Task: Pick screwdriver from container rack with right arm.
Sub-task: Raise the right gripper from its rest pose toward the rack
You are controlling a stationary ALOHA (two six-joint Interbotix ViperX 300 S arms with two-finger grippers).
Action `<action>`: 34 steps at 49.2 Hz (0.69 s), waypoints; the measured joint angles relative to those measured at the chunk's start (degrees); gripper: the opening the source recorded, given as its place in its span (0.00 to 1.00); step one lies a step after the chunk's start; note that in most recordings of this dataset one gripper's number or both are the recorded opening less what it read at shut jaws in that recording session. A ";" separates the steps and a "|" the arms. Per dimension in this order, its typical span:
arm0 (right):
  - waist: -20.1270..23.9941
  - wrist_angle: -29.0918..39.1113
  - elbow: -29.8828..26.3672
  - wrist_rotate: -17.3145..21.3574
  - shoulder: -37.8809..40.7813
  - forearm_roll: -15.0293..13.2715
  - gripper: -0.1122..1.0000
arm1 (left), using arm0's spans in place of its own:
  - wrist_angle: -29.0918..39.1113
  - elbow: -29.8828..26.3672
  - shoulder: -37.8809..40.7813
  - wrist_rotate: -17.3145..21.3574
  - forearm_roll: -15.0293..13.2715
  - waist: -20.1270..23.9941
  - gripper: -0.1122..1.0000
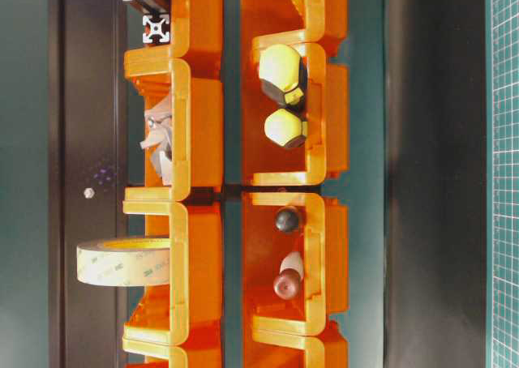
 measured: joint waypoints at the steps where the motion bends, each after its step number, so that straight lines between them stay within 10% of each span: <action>1: 0.09 0.00 0.00 0.00 0.00 0.00 0.12 | 0.00 0.09 0.00 0.00 0.00 0.00 0.15; 23: 0.97 19.42 -16.08 2.64 9.67 0.44 0.10 | 11.34 -7.03 0.79 -2.02 1.49 -0.97 0.10; 34: 6.50 33.05 -29.00 2.29 20.04 -4.66 0.10 | 12.48 -7.29 0.79 -2.20 1.49 -2.20 0.10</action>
